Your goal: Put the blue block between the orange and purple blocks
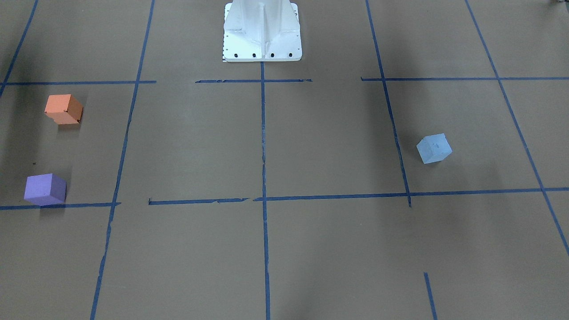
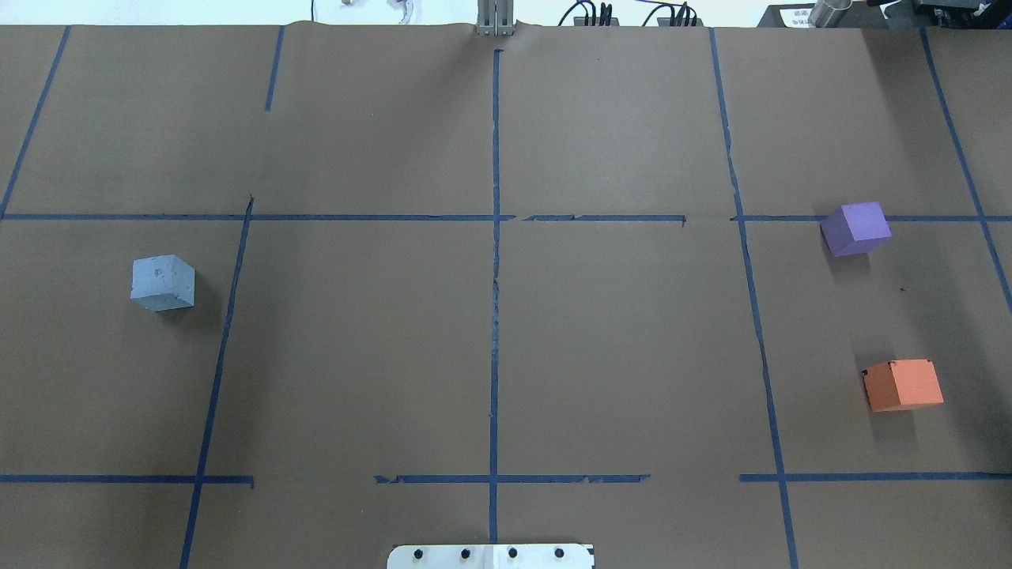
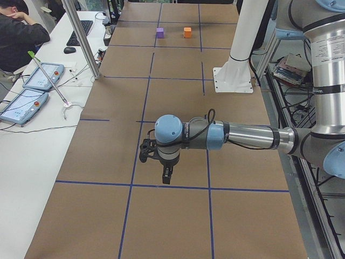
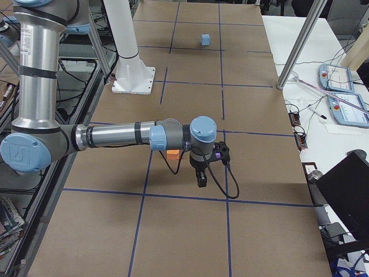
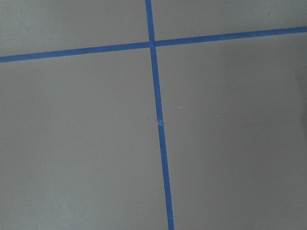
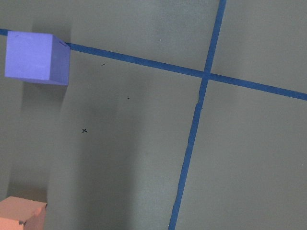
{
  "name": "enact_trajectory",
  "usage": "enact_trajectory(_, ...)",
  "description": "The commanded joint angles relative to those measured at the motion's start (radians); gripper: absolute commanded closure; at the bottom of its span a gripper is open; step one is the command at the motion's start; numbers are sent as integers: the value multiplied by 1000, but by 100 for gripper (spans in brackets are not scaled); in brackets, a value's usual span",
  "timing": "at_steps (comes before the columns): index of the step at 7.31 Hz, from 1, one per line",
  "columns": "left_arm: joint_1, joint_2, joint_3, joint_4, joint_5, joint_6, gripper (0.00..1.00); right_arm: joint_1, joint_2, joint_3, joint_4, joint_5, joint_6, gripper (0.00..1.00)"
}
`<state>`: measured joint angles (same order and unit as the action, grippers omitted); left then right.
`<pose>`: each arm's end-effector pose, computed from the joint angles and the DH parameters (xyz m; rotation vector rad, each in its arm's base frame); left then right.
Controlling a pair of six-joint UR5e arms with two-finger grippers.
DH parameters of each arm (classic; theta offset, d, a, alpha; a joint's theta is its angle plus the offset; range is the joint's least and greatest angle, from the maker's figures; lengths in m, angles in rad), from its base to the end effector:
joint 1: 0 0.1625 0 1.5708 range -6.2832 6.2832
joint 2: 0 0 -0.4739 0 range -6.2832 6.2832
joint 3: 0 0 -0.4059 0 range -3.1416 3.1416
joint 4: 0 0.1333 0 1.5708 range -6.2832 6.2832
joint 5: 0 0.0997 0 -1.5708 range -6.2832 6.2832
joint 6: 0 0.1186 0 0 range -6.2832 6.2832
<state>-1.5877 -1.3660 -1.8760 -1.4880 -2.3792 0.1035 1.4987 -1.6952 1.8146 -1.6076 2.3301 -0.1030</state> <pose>-0.0544 -0.4077 0.6660 0.0653 0.8062 0.0889 0.0191 -0.4532 0.6619 0.0905 -0.7588 -0.1979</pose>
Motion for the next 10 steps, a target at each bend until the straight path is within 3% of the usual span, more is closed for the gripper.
enact_trajectory(1, 0, -1, -3, 0, 0, 5, 0, 0, 0, 3, 0, 0, 0, 0)
enact_trajectory(3, 8, -14, 7, -6, -2, 4, 0, 0, 8, 8, 0, 0, 0, 0)
enact_trajectory(5, 11, -123, 35, -133, -3, -4, 0, -2, 12, 8, 0, -2, 2, 0)
enact_trajectory(7, 38, -147, 83, -210, -9, 5, 0, -2, 20, 5, 0, -2, 2, 0)
enact_trajectory(8, 136, -142, 93, -285, -11, -77, 0, -2, 20, 6, 0, -2, 2, 0)
enact_trajectory(10, 343, -147, 81, -383, 1, -586, 0, -2, 20, 6, 0, -2, 2, 0)
